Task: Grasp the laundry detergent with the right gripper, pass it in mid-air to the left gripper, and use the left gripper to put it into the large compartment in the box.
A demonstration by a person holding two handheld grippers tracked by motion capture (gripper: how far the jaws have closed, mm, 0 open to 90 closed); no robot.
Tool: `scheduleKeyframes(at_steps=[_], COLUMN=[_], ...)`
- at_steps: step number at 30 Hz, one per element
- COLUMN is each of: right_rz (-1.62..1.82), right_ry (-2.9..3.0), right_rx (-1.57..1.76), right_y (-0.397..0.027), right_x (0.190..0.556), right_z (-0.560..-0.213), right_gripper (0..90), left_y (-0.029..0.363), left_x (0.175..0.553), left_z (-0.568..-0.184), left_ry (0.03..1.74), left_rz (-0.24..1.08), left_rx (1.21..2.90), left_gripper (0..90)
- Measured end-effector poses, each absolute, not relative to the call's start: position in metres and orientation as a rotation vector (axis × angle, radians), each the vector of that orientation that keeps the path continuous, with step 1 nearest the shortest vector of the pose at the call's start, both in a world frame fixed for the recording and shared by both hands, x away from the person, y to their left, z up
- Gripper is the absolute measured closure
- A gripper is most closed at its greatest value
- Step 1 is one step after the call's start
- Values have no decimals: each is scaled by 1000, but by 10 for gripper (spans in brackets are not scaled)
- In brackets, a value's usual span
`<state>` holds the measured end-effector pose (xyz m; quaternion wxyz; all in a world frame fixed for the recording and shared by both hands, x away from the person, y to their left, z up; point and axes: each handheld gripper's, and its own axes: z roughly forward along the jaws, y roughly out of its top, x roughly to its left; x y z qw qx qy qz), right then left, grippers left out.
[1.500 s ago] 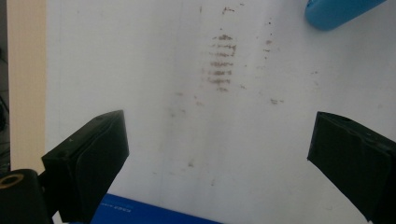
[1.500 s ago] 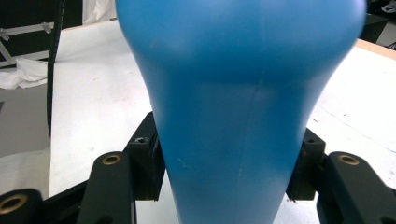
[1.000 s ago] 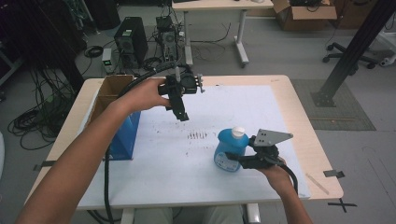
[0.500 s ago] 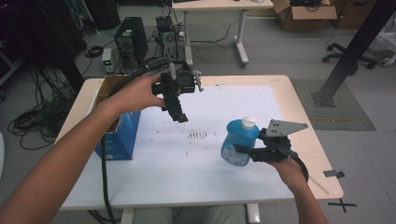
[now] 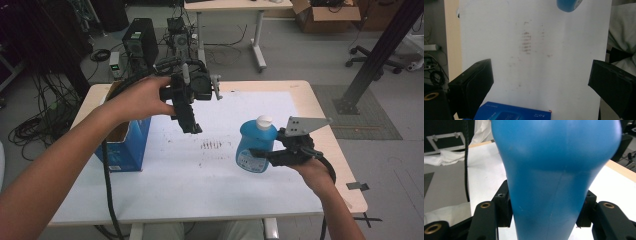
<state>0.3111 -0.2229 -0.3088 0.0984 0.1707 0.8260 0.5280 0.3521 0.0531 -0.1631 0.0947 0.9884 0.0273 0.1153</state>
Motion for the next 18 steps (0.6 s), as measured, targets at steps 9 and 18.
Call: scheduleKeyframes(at_steps=[9, 18], right_rz=[1582, 1594], right_ry=[2475, 2514], right_rx=[418, 335], right_y=[-205, -178], right_x=[315, 320], right_z=[-293, -289], right_gripper=[443, 444], left_y=[55, 53], left_x=[335, 320], left_z=[-144, -132], left_ry=[41, -10], left_rz=[314, 311], left_rx=[2910, 2894], left_gripper=[60, 58])
